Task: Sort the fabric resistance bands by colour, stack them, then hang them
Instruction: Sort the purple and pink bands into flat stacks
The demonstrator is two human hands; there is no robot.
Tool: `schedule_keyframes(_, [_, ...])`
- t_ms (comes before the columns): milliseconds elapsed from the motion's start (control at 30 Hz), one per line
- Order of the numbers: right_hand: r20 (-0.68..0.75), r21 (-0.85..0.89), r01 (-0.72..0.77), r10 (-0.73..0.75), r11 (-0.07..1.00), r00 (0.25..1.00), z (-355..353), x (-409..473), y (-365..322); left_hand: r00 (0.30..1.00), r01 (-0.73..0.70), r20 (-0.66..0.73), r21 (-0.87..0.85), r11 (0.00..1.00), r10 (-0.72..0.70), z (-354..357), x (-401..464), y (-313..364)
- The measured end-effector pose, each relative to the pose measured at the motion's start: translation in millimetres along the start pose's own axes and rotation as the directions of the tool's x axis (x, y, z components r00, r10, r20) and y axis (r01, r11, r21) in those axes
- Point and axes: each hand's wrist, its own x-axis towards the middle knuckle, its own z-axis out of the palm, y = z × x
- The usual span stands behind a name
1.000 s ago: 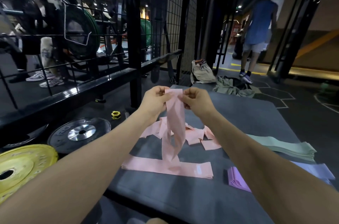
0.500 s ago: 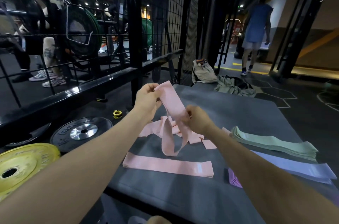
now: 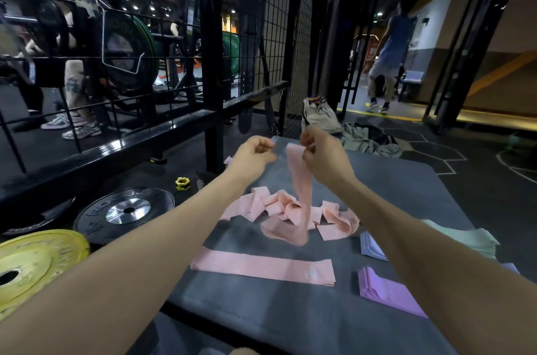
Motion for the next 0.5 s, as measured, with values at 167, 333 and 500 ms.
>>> schedule_keyframes(167, [-0.011, 0.021, 0.032, -0.031, 0.999, 0.999, -7.1, -2.2, 2.3, 0.99, 0.057, 0.13, 0.027, 0.998, -0.06, 23.7, -3.1, 13.7])
schedule_keyframes(333, [0.15, 0.024, -0.087, 0.083, 0.996, 0.985, -11.4, -9.2, 16.1, 0.977, 0.1, 0.198, -0.111, 0.989, -0.077, 30.3, -6.4, 8.3])
schedule_keyframes(500, [0.167, 0.032, -0.086, 0.079, 0.996, 0.983, -6.5, -18.0, 28.4, 0.986, 0.111, 0.144, -0.169, 0.979, -0.087, 23.5, -5.5, 4.2])
